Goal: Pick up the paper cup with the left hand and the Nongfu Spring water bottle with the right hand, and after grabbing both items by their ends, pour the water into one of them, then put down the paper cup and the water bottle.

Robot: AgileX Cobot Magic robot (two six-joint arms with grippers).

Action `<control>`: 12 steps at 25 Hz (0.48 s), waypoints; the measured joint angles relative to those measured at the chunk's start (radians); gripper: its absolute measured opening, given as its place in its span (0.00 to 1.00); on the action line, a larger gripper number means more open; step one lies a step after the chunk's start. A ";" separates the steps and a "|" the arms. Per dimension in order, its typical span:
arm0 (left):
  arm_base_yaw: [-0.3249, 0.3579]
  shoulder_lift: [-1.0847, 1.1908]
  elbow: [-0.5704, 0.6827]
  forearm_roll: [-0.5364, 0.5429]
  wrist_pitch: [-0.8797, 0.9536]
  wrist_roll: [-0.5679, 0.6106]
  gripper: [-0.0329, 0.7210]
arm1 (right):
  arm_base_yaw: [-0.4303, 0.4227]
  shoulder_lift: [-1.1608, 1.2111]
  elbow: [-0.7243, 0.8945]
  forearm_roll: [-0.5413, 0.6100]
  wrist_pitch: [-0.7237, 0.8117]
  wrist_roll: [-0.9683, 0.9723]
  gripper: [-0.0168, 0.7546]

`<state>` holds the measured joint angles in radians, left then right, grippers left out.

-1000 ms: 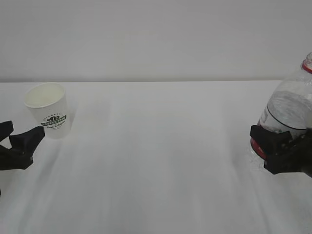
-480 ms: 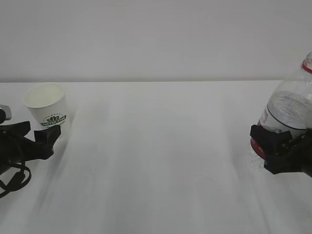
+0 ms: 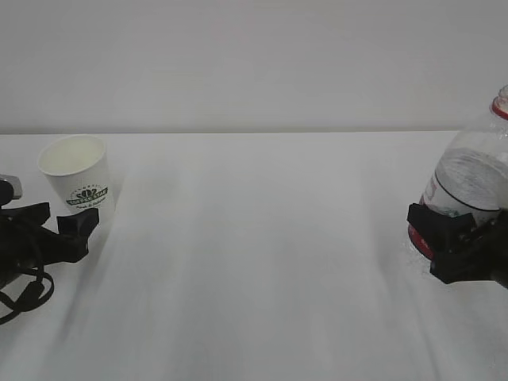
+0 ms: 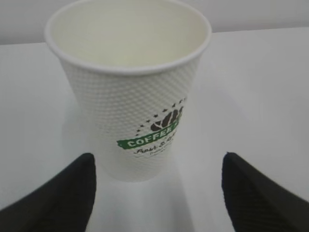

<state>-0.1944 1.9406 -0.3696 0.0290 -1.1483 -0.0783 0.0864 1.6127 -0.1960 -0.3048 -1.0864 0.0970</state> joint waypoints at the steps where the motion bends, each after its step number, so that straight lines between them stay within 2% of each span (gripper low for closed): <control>1: 0.000 0.000 -0.002 -0.002 0.000 0.000 0.83 | 0.000 0.000 0.000 0.000 0.000 0.000 0.61; 12: 0.000 0.057 -0.092 -0.012 -0.001 0.000 0.88 | 0.000 0.000 0.000 -0.004 0.002 0.000 0.61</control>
<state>-0.1944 1.9978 -0.4611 0.0167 -1.1497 -0.0783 0.0864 1.6127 -0.1960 -0.3087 -1.0847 0.0970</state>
